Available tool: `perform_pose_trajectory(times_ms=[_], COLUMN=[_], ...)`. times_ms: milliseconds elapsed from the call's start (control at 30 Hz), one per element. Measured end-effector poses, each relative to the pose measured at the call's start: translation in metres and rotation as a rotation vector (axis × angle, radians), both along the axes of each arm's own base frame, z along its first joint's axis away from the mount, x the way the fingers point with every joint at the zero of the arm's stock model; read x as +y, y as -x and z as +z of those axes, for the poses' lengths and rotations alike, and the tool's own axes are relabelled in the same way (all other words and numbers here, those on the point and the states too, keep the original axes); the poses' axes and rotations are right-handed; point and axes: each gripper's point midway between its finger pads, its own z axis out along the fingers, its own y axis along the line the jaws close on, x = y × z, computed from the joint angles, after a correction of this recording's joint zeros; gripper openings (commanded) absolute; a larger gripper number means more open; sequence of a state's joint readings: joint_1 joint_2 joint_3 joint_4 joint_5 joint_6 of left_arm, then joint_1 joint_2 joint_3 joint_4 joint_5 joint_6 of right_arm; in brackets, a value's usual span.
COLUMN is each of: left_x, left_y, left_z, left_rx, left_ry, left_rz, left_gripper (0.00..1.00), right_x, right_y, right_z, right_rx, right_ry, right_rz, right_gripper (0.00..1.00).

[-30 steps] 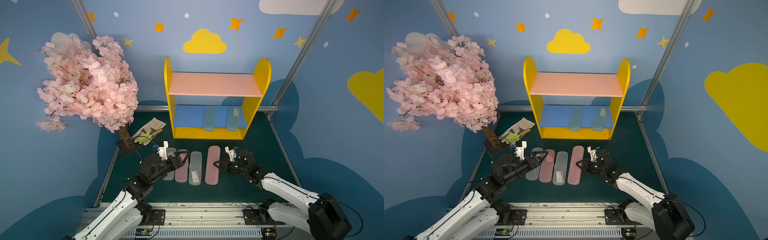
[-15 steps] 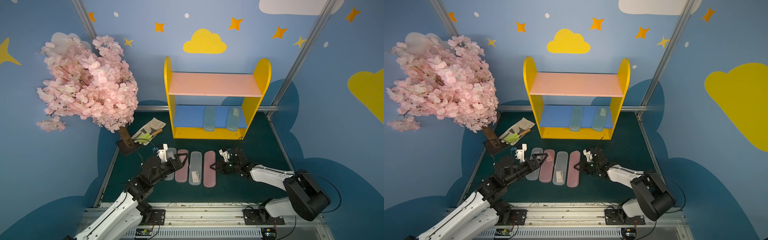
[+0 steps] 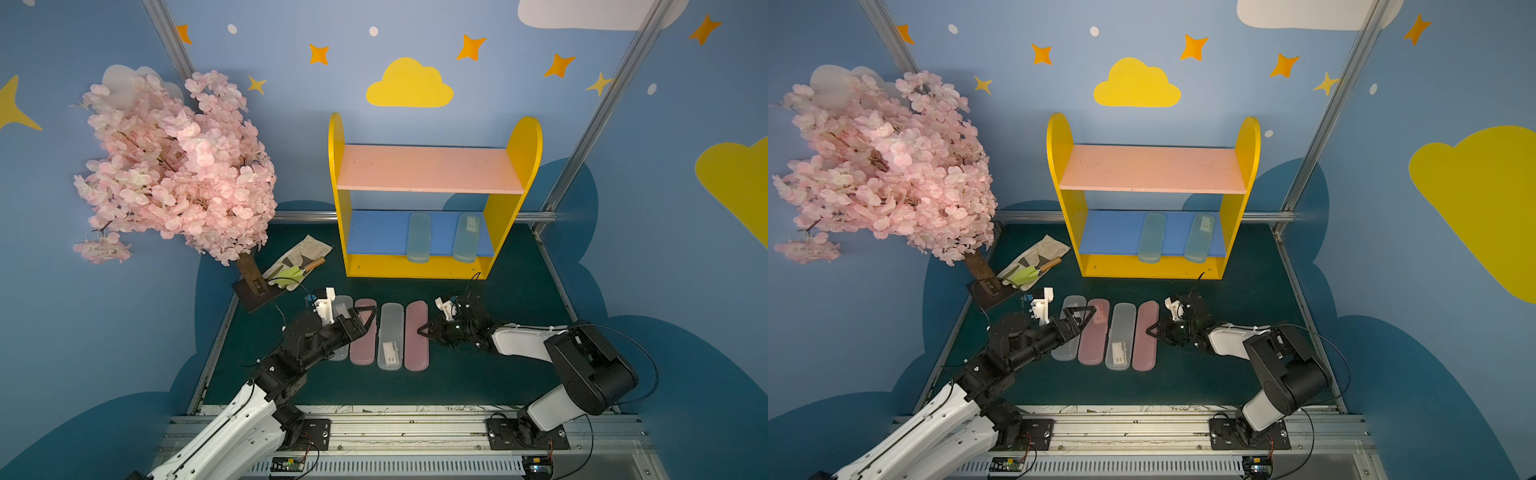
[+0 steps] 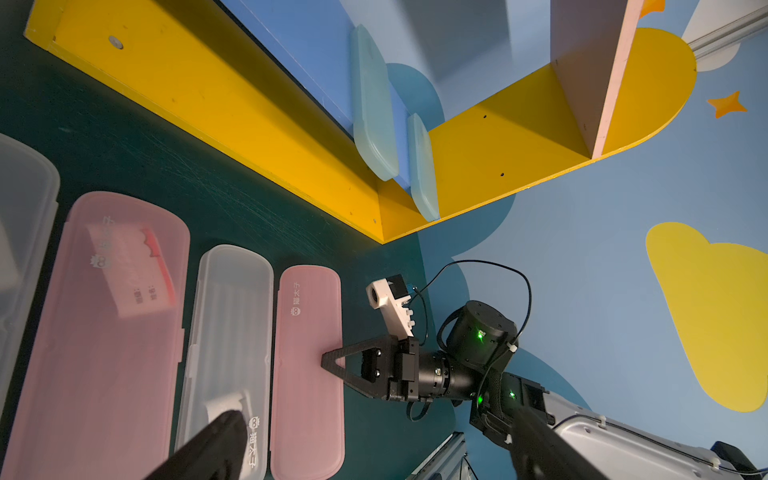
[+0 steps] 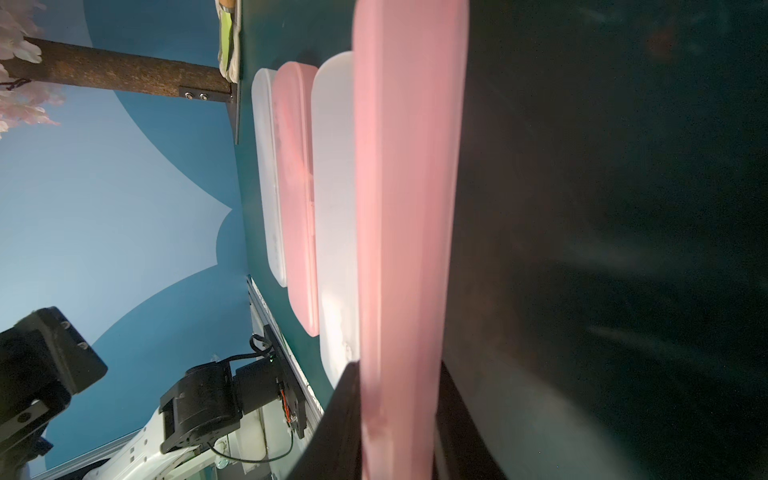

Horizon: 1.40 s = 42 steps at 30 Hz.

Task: Remove the pencil cases from the shelf
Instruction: Place the pencil case at the center of the board.

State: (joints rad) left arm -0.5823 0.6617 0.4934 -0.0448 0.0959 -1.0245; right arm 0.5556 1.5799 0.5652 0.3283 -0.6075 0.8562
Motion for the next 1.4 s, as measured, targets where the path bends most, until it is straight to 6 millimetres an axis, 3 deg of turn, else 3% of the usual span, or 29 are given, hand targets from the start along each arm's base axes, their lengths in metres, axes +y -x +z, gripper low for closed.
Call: perform_pose_trajectory(times_ms=[167,400,533,967,1167,1400], left_x=[0.001,0.002,0.002,-0.002,-0.012,-0.031], left_y=[-0.001,-0.001,-0.001,-0.005,-0.014,-0.038], left_z=[0.000,0.000,0.000,-0.005,-0.010,-0.008], left_rx=[0.000,0.000,0.000,0.023,0.065,0.107], left_ry=[0.000,0.000,0.000,0.002,-0.011,-0.001], left_rz=[0.005,0.009,0.009,0.005,-0.014,-0.015], left_gripper=[1.00,1.00,1.00,1.00,1.00,1.00], right_x=[0.002,0.001,-0.001,-0.018,-0.028,-0.043], right_y=[-0.004,-0.005,-0.005,0.002,0.005,0.007], right_z=[-0.001,-0.005,-0.007,-0.013,-0.007,0.019], right_rx=[0.002,0.011,0.016,0.024,0.002,-0.108], right_ry=[-0.014,-0.013,0.004,0.131,0.178,0.231], right_rz=[0.006,0.004,0.003,-0.005,-0.009,-0.014], right_gripper=[0.22,0.49,0.59,0.70,0.76,0.97])
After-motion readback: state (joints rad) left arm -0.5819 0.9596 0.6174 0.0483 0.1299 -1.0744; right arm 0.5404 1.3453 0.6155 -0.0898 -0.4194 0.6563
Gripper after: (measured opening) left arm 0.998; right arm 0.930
